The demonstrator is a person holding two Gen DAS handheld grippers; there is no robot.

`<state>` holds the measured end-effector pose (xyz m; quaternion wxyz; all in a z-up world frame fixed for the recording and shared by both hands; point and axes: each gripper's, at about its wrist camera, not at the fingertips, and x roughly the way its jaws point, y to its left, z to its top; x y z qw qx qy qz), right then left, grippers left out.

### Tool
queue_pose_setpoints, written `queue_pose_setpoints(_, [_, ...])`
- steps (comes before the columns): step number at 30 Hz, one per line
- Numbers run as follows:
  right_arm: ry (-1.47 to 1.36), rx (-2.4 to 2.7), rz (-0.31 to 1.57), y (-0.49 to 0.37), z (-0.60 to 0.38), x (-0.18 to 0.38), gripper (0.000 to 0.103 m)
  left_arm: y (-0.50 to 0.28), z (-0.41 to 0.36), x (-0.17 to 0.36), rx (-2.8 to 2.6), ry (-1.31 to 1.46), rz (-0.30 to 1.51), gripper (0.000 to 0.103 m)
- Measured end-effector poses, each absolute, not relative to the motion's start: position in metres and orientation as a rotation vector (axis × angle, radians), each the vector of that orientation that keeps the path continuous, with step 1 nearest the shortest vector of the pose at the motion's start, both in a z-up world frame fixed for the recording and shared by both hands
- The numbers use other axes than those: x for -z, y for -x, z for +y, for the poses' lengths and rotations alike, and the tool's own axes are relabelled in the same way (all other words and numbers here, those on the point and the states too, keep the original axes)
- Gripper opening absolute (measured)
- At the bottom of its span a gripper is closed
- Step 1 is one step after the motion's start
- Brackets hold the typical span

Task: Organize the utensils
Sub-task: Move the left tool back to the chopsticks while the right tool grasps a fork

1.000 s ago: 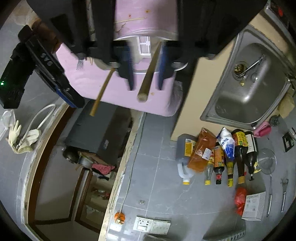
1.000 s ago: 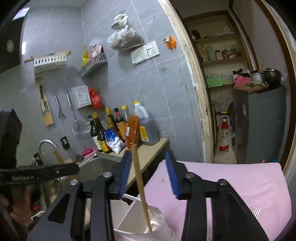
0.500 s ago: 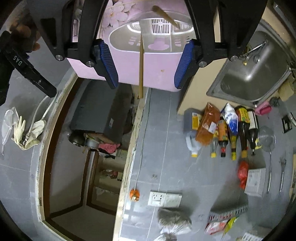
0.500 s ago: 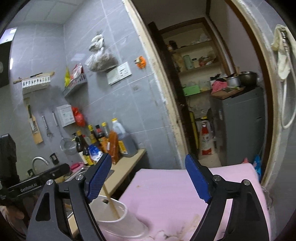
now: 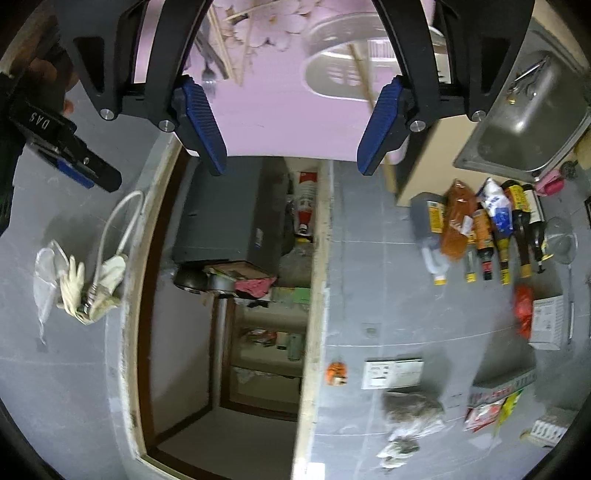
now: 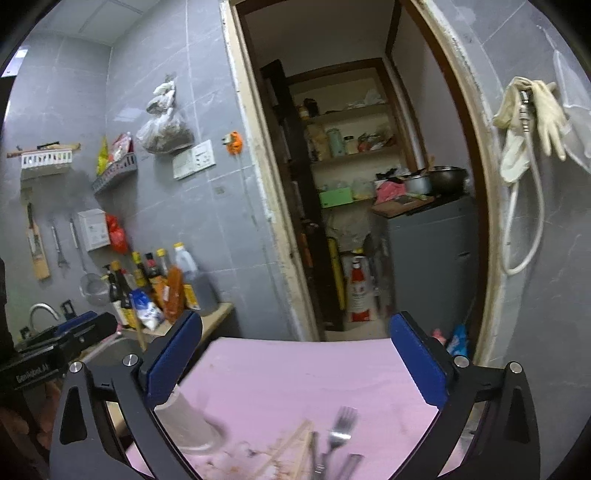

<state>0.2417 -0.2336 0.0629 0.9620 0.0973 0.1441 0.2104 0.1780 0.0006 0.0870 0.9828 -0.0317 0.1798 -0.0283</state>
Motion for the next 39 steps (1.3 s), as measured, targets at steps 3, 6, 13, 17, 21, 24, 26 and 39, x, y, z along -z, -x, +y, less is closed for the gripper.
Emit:
queue_pose_setpoints(3, [-0.187, -0.395, 0.312, -0.244, -0.249, -0.056, 0.103, -0.182, -0.015, -0.076, 0.079, 0.065, 0.368, 0.075])
queue_pose_setpoints(6, [-0.182, -0.369, 0.343, -0.248, -0.262, -0.044, 0.103, -0.189, -0.029, -0.061, 0.087, 0.069, 0.396, 0.078])
queue_pose_setpoints(13, [-0.206, -0.352, 0.492, -0.263, -0.288, 0.002, 0.103, -0.207, -0.060, -0.008, 0.110, 0.028, 0.547, 0.078])
queue_pose_setpoints(17, [-0.213, -0.368, 0.595, -0.271, -0.291, 0.030, 0.094, -0.217, -0.074, 0.020, 0.098, -0.008, 0.626, 0.075])
queue_pose_setpoints(21, [-0.211, -0.399, 0.693, -0.281, -0.287, 0.055, 0.075, -0.228, -0.081, 0.046, 0.103, -0.021, 0.706, 0.052])
queue_pose_setpoints(24, [-0.206, -0.426, 0.751, -0.290, -0.280, 0.071, 0.066, -0.239, -0.083, 0.065, 0.099, -0.027, 0.778, 0.037])
queue_pose_setpoints(26, [-0.197, -0.444, 0.780, -0.296, -0.275, 0.078, 0.060, -0.245, -0.083, 0.078, 0.097, -0.033, 0.827, 0.030])
queue_pose_setpoints(39, [-0.147, -0.533, 0.956, -0.347, -0.235, 0.109, 0.041, -0.277, -0.071, 0.120, 0.085, 0.015, 1.037, 0.017])
